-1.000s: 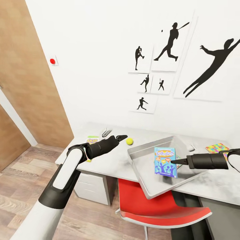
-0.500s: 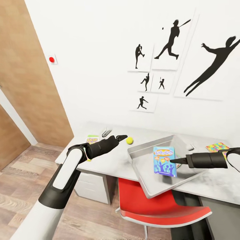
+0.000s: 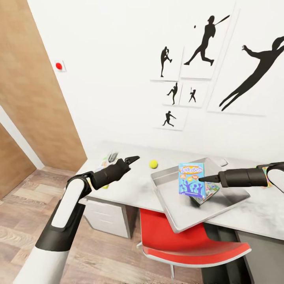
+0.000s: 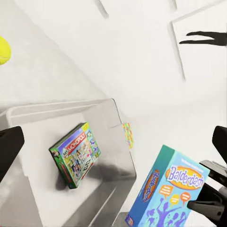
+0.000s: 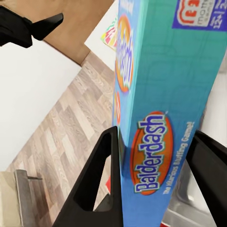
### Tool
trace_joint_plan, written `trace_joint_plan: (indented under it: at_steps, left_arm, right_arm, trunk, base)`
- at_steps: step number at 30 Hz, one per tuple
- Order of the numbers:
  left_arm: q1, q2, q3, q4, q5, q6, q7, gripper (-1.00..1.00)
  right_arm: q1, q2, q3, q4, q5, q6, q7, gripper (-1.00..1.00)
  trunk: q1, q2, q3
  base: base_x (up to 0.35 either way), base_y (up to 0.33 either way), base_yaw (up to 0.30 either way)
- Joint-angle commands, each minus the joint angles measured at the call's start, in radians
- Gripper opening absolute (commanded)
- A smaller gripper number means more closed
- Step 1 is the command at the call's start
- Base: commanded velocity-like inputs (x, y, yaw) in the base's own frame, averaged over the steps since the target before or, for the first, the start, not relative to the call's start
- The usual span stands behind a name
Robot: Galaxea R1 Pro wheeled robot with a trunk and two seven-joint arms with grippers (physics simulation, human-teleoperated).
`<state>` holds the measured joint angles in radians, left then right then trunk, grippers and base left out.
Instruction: Put all the toys in the child's room - the three board games (two on the bed and one on the table), the two jigsaw puzzles on the table, and the tennis ball on the table - inside the toy box on the table in the child's room.
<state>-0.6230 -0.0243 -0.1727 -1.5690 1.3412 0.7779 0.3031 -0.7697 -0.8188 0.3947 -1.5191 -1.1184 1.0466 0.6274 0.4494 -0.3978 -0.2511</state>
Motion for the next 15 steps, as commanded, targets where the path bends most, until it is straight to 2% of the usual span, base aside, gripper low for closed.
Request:
trace_joint_plan:
  at_steps: [1, 5, 10, 15]
  left_arm:
    - [-0.001, 0.000, 0.001, -0.001, 0.011, 0.002, 0.010, 1.00]
    - [0.010, 0.000, 0.026, -0.003, 0.014, 0.009, -0.008, 1.00]
    - [0.015, 0.000, 0.038, -0.004, 0.016, 0.012, -0.016, 1.00]
    - [0.016, -0.001, 0.042, -0.005, 0.016, 0.013, -0.016, 1.00]
  right_arm:
    - [-0.002, -0.001, 0.002, 0.000, 0.008, 0.001, 0.008, -1.00]
    - [-0.007, -0.003, 0.004, 0.000, 0.008, 0.001, 0.010, -1.00]
    - [-0.005, -0.004, 0.007, 0.000, 0.008, 0.001, 0.010, -1.00]
    - [0.000, -0.006, 0.015, 0.000, 0.008, 0.001, 0.010, -1.00]
  trunk:
    - [0.001, -0.002, -0.004]
    - [0.001, -0.002, -0.008]
    - [0.001, -0.002, -0.011]
    - [0.001, -0.002, -0.011]
  base:
    - [0.000, 0.000, 0.000]
    - [0.000, 0.000, 0.000]
    - [0.000, 0.000, 0.009]
    - [0.000, 0.000, 0.145]
